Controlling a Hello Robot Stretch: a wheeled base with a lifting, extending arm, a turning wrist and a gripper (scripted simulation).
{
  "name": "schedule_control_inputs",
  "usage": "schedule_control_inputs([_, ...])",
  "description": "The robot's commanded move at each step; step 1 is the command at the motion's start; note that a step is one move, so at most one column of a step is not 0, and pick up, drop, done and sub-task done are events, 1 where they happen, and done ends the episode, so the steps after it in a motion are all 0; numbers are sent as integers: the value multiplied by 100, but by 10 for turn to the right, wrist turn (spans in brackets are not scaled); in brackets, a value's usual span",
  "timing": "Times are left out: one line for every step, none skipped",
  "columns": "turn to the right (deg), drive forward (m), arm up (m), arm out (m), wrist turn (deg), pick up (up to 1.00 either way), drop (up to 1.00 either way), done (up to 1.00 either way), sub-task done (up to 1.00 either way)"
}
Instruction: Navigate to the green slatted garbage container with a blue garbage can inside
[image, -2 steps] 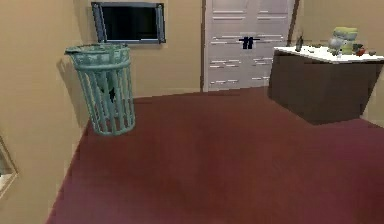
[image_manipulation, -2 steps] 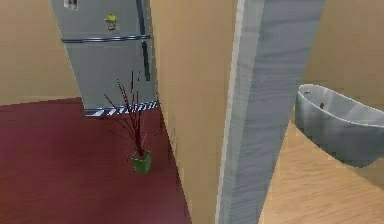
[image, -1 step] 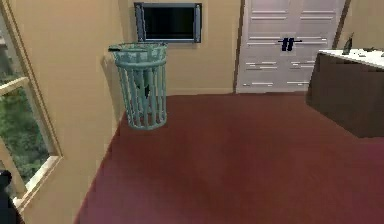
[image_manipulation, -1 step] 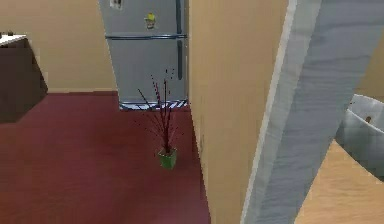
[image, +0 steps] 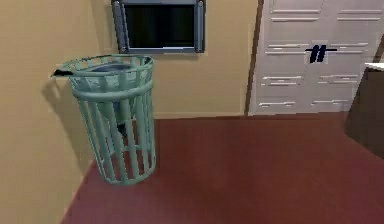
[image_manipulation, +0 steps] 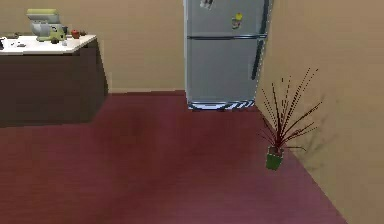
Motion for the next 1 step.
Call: schedule_control_inputs([0,75,0,0,0,0,0,0,0])
